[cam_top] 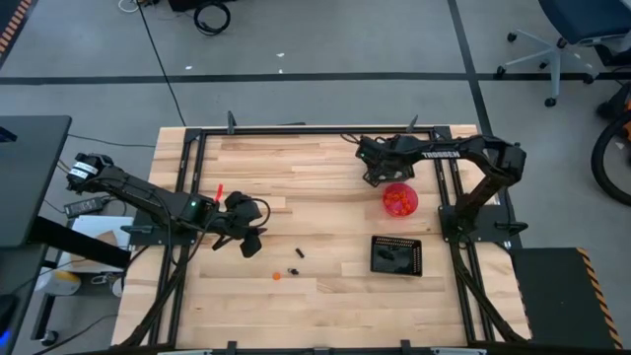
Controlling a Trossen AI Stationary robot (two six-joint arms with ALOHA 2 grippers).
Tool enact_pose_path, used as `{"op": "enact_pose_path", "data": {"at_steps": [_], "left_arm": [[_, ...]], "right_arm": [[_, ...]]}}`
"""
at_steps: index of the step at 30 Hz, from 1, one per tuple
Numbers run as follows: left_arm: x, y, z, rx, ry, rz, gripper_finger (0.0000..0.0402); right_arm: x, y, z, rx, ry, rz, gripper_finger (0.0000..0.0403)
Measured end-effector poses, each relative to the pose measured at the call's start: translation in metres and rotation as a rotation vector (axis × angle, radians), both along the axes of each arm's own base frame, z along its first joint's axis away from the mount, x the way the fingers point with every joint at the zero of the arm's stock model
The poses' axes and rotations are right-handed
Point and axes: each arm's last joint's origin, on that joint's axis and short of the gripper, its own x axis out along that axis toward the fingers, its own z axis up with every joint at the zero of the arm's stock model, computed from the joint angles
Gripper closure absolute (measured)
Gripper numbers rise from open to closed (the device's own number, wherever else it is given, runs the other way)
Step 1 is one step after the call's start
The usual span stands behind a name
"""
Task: Sort Halloween decoration
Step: Put the white skull toy into the top black bin, then put the black skeleton toy into the bottom black bin
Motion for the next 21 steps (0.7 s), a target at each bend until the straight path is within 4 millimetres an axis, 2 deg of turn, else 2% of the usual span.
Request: {"op": "enact_pose_path", "data": {"at_steps": [5, 13, 17, 21], "left_arm": [[0.0, 0.0, 0.0, 0.0, 0.0, 0.0, 0.0209], [0.0, 0.0, 0.0, -0.001, 0.001, -0.002, 0.0209], [0.0, 0.0, 0.0, 0.0, 0.002, -0.003, 0.0209], [0.0, 0.0, 0.0, 0.0, 0.002, -0.003, 0.0209]], "right_arm": [[-0.002, -0.005, -0.001, 0.069, -0.046, -0.012, 0.0288], [-0.001, -0.004, -0.001, 0.065, -0.039, 0.003, 0.0258], [0.003, 0.005, 0.005, 0.019, -0.04, 0.051, 0.0252], [0.011, 0.022, 0.017, -0.026, -0.097, 0.12, 0.0252]]}}
